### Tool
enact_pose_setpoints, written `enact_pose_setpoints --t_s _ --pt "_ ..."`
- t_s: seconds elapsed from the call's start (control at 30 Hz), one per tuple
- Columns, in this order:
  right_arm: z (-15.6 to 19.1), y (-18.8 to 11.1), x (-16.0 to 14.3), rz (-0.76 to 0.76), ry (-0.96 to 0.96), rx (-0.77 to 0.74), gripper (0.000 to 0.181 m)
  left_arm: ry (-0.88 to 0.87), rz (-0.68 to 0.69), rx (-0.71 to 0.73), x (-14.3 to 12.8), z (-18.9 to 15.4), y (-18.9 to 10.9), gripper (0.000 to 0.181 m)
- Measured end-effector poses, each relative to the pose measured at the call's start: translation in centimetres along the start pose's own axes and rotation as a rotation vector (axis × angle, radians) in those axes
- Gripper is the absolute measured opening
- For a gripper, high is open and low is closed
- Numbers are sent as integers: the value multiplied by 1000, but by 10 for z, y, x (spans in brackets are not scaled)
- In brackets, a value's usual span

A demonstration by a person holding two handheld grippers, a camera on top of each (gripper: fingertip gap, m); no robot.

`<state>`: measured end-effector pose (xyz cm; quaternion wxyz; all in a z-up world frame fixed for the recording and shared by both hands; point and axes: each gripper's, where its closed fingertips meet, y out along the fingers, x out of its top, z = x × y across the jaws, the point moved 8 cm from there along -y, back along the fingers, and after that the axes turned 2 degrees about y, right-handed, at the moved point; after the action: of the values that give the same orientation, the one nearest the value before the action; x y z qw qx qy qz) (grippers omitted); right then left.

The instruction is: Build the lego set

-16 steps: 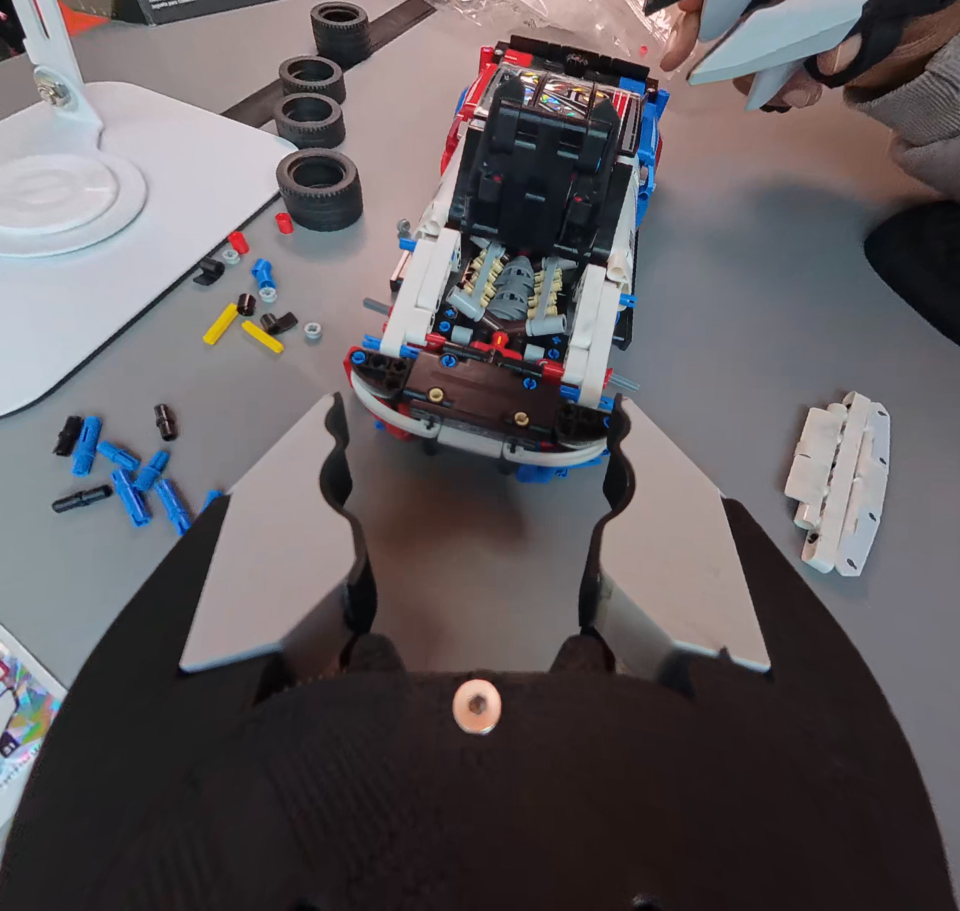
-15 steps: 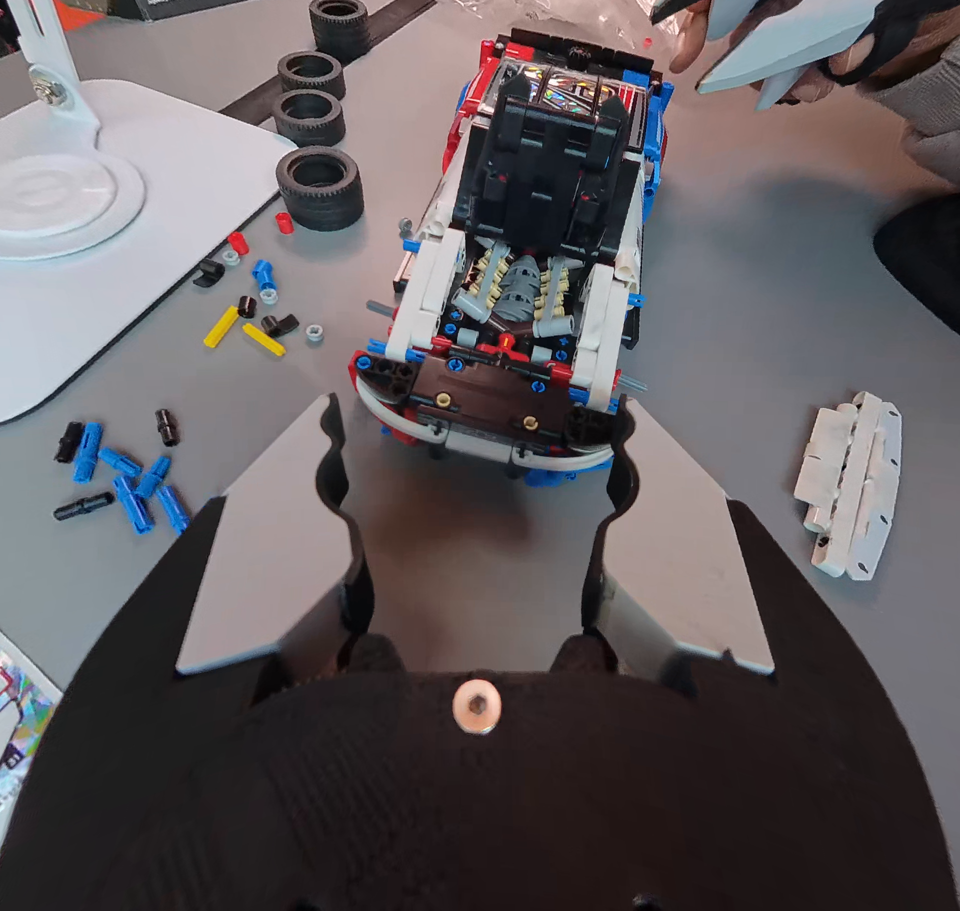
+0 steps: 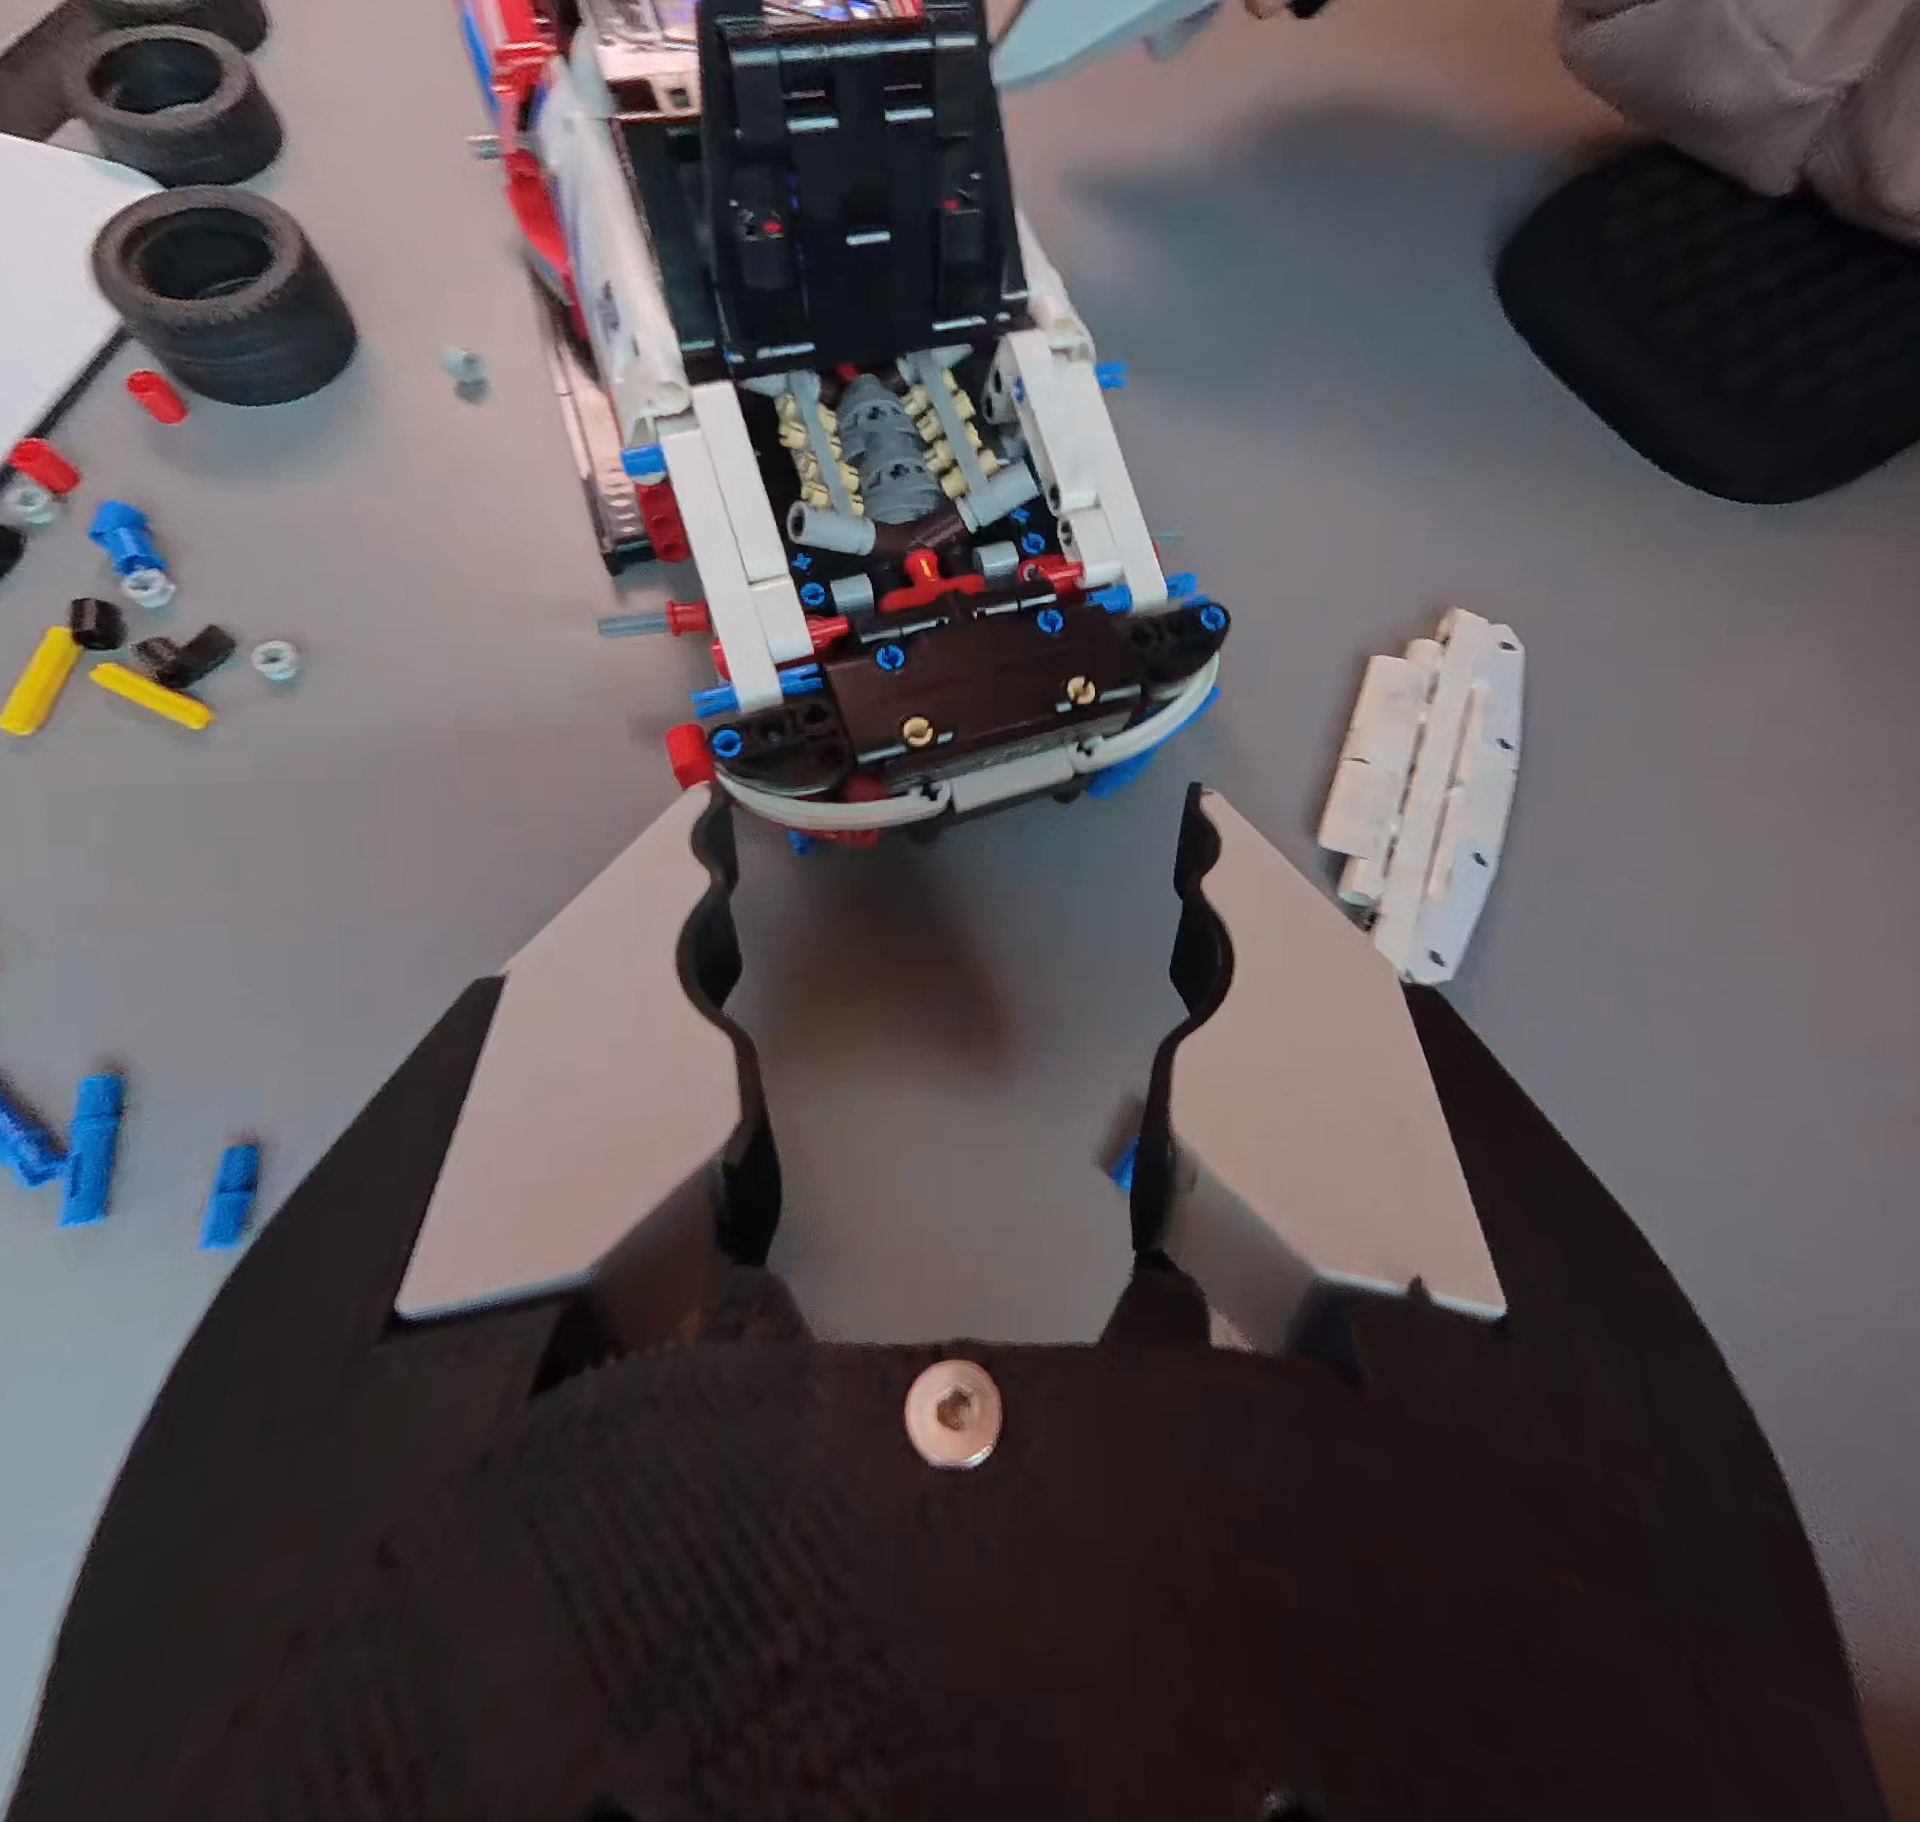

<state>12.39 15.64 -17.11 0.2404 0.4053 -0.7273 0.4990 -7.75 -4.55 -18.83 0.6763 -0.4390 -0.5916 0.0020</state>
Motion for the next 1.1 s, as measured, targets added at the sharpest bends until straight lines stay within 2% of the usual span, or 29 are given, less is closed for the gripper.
enact_pose_setpoints --t_s 0.03,0.1,0.13,0.23,0.33,0.47,0.53,0.7,1.1 --pt "-2 1 -1 3 7 -25 24 6 -3 -52 0 -6 0 78" --pt "-7 1 -3 2 27 -64 24 3 -12 -137 0 -14 1 67" --pt "-8 0 -2 -10 41 -67 24 -2 -20 -128 0 -12 2 63" --pt "-10 -5 -2 -41 116 -9 21 -43 -52 -73 -1 -2 1 67" --pt "-2 -2 -9 1 158 116 17 -58 -79 -68 4 -3 7 74" --pt "7 7 -15 46 99 116 20 15 -25 -58 8 -15 20 70" --pt "11 9 -11 19 91 117 20 36 -4 -43 9 -18 24 60" --pt "19 16 -6 -9 53 96 5 86 13 -18 14 -27 30 51" --pt "31 27 1 -50 36 110 1 107 17 -42 14 -33 32 44"
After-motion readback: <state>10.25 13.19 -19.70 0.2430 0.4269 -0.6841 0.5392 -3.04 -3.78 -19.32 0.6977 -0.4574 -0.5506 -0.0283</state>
